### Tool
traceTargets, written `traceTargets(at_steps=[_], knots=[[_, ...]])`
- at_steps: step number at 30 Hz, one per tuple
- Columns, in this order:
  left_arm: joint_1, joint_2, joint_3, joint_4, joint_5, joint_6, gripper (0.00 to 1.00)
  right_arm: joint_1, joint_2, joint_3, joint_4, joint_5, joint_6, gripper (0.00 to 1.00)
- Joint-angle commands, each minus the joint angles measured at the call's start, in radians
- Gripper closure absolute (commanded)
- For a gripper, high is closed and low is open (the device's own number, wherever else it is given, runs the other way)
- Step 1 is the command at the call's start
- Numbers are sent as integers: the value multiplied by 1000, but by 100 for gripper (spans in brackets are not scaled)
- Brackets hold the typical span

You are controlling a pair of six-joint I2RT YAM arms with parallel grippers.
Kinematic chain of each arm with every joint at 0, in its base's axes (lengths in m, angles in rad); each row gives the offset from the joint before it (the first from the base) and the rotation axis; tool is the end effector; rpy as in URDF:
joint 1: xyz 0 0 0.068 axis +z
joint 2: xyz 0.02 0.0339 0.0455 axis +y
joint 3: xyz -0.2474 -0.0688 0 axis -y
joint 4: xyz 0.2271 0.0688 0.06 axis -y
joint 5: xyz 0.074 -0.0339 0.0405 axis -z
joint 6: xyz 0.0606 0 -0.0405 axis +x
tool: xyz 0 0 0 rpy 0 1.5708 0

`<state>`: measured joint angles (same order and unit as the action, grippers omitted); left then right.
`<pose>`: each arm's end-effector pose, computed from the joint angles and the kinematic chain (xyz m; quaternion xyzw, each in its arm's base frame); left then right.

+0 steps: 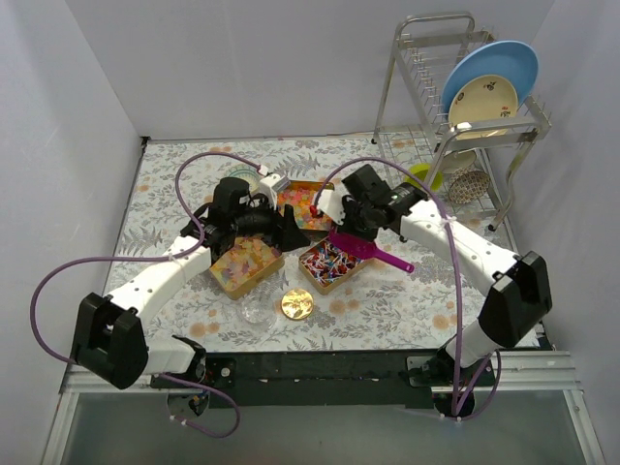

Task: Pack the candies
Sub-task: Pick up the spatula from the center of the board.

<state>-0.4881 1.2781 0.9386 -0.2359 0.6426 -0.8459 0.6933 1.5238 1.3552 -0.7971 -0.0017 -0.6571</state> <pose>0.2351 -0.1660 0.2647 0.0000 0.8472 -0.4982 0.1842 0.2452 0.2039 0.2710 -0.5969 0.7450 0.0062 0.2979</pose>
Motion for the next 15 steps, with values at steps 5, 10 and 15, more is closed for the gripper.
traceTargets(at_steps=[5, 10, 15], knots=[[26, 27, 23, 153, 172, -113, 43, 114, 81, 100, 9, 43, 22, 99], [31, 47, -1, 193, 172, -166, 47, 133, 104, 153, 7, 36, 23, 99], [37, 63, -30, 230, 183, -222, 51, 170, 93, 182, 1, -18, 34, 99]])
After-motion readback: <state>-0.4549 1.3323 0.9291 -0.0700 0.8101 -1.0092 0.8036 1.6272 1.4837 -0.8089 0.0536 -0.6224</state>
